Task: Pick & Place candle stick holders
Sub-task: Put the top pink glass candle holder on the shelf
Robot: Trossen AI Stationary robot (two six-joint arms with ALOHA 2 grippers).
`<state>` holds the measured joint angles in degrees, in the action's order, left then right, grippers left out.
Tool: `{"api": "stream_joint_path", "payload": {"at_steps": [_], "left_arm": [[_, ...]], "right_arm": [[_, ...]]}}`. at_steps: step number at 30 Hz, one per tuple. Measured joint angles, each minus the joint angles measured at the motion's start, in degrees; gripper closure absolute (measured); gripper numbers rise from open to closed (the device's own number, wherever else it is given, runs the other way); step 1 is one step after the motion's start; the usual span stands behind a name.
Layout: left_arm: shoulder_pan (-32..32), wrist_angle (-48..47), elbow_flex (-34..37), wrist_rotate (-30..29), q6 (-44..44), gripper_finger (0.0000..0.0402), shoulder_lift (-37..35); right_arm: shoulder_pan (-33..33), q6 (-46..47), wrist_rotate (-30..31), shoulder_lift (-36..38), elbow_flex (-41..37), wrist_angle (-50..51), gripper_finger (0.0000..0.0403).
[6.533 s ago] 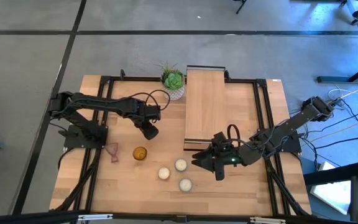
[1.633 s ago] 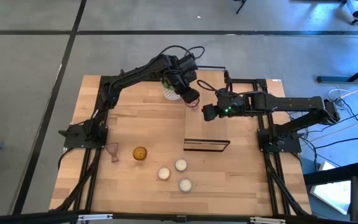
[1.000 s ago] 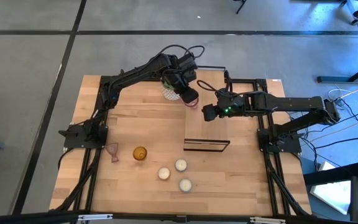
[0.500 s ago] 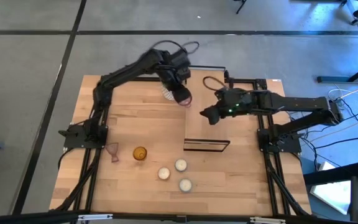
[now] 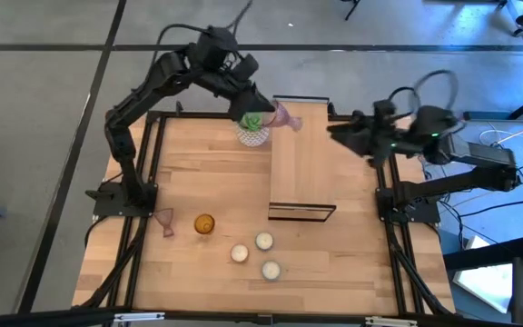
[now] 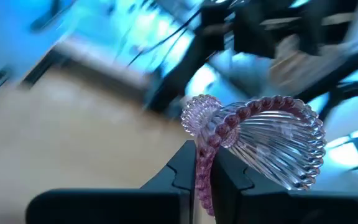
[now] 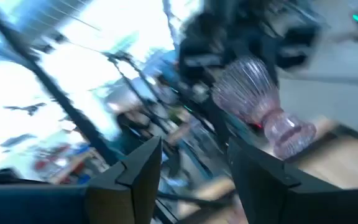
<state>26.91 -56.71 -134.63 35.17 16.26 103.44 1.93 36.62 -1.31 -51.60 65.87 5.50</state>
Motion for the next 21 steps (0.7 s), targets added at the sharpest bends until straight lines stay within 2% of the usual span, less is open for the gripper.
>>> {"api": "stream_joint_path", "payload": {"at_steps": [6,14,21], "left_arm": [[-3.78,13.1,0.32,7.25,5.4,0.0383,0.14],[-5.13,21.64,5.28,6.52,9.11,0.0383,0.44],[-5.09,22.72,6.64,6.79,10.11,0.0383,0.54]], "right_arm": [[-0.02,-1.44,-2.33,-0.39,-0.02,-1.27,0.0215],[-0.52,-0.02,-6.4,-3.91,-0.02,-4.38,0.0215],[-0.57,0.53,-7.72,-4.98,-0.04,-6.63,0.0215]]}}
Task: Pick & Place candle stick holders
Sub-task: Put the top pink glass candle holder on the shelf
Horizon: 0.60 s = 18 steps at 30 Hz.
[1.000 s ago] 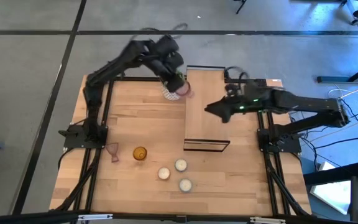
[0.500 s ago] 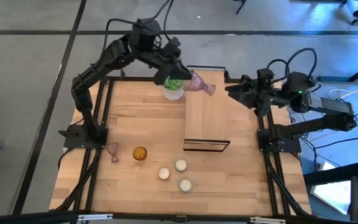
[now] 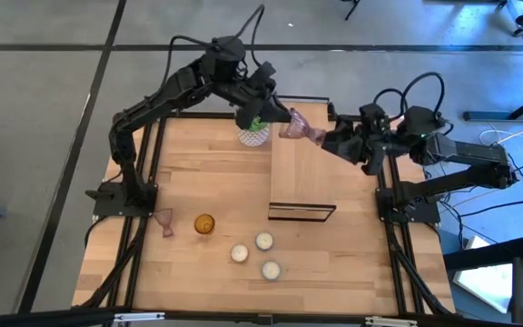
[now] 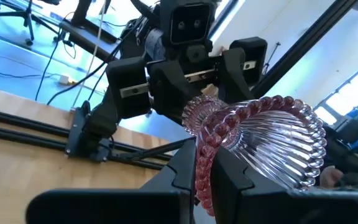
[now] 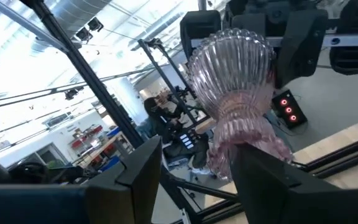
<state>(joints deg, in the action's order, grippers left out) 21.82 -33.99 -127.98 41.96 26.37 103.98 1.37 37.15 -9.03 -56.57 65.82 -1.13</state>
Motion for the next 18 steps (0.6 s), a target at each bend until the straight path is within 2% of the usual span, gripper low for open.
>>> {"api": "stream_joint_path", "payload": {"at_steps": [9,18], "left_arm": [[-0.09,-0.04,0.0,-0.48,-0.07,0.0383,0.25],[-0.37,-0.1,0.0,0.21,-0.13,0.0383,0.22]], "right_arm": [[0.02,0.94,2.09,-0.35,0.0,0.66,0.0224],[0.02,1.01,3.3,-1.49,0.0,0.42,0.0314]]}}
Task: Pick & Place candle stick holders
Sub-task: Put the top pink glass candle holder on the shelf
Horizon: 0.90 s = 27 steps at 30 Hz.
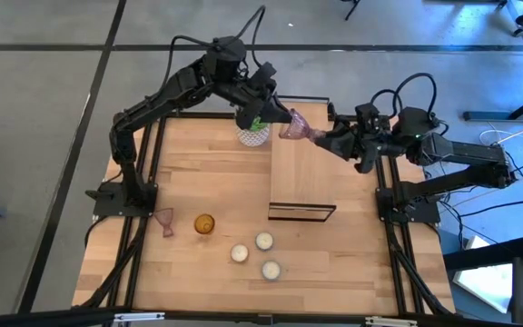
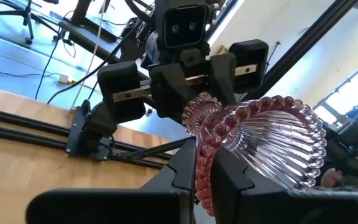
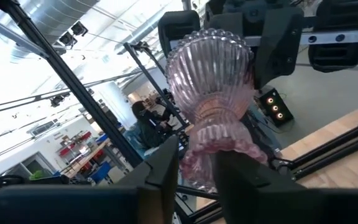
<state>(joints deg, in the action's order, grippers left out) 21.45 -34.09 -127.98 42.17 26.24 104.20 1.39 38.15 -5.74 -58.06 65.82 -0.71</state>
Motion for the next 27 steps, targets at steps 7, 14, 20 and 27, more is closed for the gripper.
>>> {"api": "stream_joint_path", "payload": {"at_steps": [7,14,20,27], "left_arm": [[0.04,-0.31,0.0,1.06,0.8,0.0366,-0.02],[0.46,-0.95,0.0,5.91,1.61,0.0327,-0.02],[3.52,-9.59,-0.56,7.22,0.07,0.031,-1.5],[7.16,-23.14,-0.52,-1.73,-6.08,0.0307,-3.46]], "right_arm": [[0.02,0.02,0.44,0.13,0.0,0.09,0.0348],[0.02,0.59,1.16,0.0,0.0,0.24,0.0352],[0.07,1.49,1.42,0.19,0.0,1.03,0.0355],[-0.04,2.86,0.71,0.38,0.0,4.23,0.0357]]}}
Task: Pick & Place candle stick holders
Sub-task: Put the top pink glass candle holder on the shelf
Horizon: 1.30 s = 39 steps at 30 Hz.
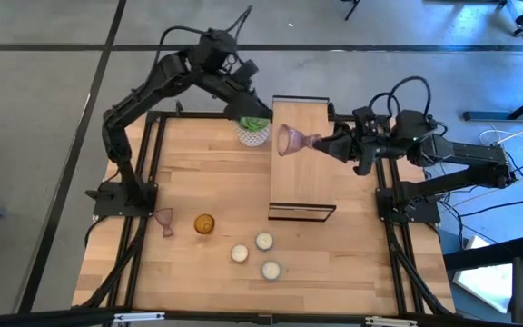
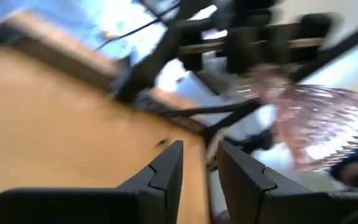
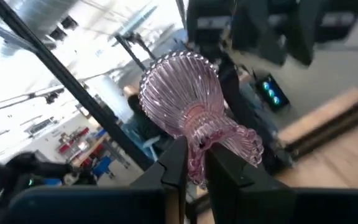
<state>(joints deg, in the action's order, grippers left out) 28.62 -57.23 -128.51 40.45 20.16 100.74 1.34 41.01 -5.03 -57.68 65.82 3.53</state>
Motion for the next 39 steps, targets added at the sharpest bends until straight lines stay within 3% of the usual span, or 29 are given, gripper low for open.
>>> {"api": "stream_joint_path", "payload": {"at_steps": [6,11,20,26,30,39], "left_arm": [[2.01,-14.76,-0.09,-14.67,-6.9,0.0307,-2.82],[1.47,-18.91,-0.02,-22.38,-8.13,0.0307,-3.17],[-1.18,-19.3,-0.02,-25.03,-8.82,0.0307,-2.92],[-1.78,-20.61,-0.02,-25.38,-8.67,0.0307,-2.92],[-2.44,-21.45,-0.02,-25.46,-8.79,0.0307,-2.9],[-3.54,-21.45,0.0,-25.55,-8.94,0.0307,-2.89]], "right_arm": [[0.13,2.55,8.92,0.34,2.16,19.29,0.0357],[0.25,3.43,16.4,-3.49,10.46,38.48,0.0358],[1.62,0.1,18.33,-21.71,33.89,67.54,0.0358],[1.65,0.03,16.64,-33.4,43.69,85.33,0.0358],[1.66,-0.32,12.65,-36.41,44.65,85.95,0.0358],[1.51,-1.52,10.88,-37.21,44.52,86.49,0.0358]]}}
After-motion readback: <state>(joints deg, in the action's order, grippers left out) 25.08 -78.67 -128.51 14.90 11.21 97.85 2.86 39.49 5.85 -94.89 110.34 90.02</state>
